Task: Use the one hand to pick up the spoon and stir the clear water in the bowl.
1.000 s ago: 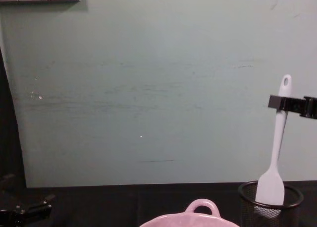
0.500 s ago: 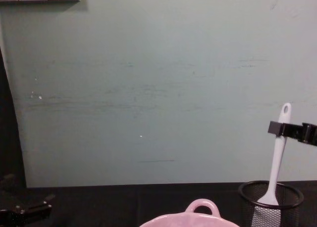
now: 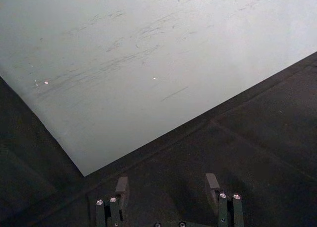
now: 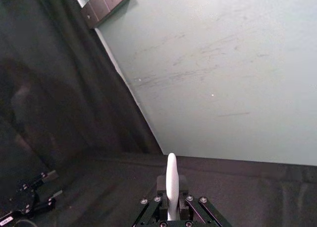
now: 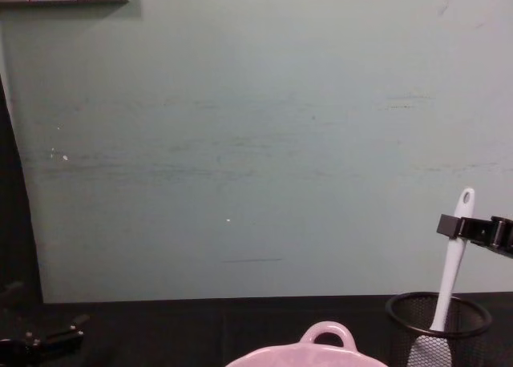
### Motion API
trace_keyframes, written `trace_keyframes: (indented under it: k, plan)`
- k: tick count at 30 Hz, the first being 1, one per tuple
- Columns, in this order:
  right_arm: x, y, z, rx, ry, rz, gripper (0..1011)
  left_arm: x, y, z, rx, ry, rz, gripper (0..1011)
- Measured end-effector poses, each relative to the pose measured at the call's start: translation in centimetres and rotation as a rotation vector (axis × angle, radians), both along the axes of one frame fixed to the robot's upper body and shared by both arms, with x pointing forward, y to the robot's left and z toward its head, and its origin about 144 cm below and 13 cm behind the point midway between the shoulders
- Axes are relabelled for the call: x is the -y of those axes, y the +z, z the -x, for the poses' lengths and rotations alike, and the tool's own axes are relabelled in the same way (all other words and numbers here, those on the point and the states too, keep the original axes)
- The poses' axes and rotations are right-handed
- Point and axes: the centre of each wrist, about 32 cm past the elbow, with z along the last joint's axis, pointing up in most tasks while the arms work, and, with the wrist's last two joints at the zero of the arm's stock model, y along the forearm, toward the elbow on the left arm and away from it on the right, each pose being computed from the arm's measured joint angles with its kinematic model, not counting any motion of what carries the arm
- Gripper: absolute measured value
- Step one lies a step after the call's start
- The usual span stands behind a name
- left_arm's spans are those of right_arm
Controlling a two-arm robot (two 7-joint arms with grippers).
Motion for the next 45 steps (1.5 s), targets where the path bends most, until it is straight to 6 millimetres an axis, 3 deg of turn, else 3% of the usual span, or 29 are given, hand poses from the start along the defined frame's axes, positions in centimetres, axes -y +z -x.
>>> trace_keyframes:
  k: [16, 34, 42, 45]
  plan:
    - [-0.1, -1.0, -0.2, -0.028, -0.015, -0.038, 139, 0.0, 0.0, 0.0, 0.0, 0.0, 0.0, 1005]
    - [0.9, -2.1, 0.5, -0.069, -0.089, 0.003, 707, 0.0, 0.0, 0.0, 0.0, 0.0, 0.0, 1005]
    - [1.1, -0.4, 1.9, -0.036, -0.101, 0.126, 954, 0.0, 0.0, 0.0, 0.0, 0.0, 0.0, 1005]
    - [1.1, 0.5, 2.5, -0.015, -0.098, 0.201, 998, 0.0, 0.0, 0.0, 0.0, 0.0, 0.0, 1005]
